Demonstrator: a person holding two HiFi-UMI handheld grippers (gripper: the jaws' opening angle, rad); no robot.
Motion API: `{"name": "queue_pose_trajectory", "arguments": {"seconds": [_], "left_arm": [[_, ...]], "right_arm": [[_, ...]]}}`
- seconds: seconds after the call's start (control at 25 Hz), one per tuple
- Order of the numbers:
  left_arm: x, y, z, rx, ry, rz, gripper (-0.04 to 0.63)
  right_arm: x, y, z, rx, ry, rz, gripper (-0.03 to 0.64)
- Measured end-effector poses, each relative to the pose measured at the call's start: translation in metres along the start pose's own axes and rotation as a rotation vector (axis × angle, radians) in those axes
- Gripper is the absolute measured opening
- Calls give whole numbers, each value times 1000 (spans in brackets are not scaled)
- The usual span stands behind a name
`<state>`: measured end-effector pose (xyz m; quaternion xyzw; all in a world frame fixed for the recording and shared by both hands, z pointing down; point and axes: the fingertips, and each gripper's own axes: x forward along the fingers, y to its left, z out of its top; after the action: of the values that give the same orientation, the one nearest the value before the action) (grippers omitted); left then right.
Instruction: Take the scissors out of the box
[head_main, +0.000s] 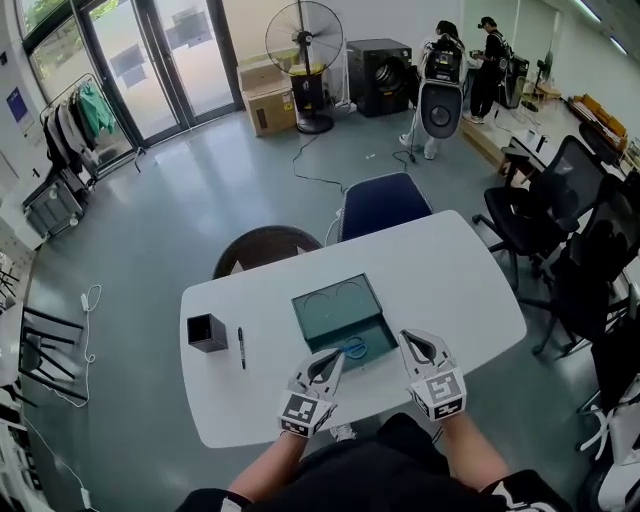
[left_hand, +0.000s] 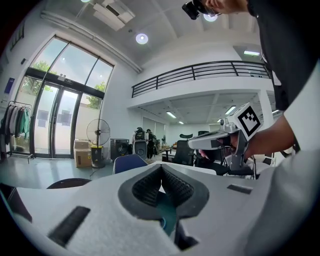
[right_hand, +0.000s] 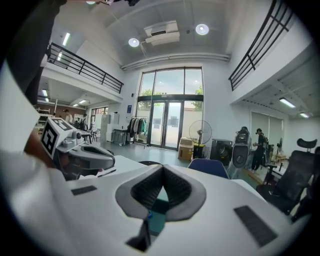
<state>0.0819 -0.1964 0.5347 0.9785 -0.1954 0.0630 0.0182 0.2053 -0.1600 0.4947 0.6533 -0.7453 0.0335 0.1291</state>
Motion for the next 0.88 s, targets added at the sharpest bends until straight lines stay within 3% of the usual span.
{"name": "queue_pose_trajectory", "arguments": {"seconds": [0.64,0.76,0.88], "left_arm": [[25,53,2,-29,32,209,12],[27,58,-2,-45,36,241,12],[27,59,-7,-62,46,267,12]], "right_arm": [[73,-21,11,-81,0,271,12],[84,-16,5,-99,17,342,42],[95,-4,-15,-141,94,444,144]]}}
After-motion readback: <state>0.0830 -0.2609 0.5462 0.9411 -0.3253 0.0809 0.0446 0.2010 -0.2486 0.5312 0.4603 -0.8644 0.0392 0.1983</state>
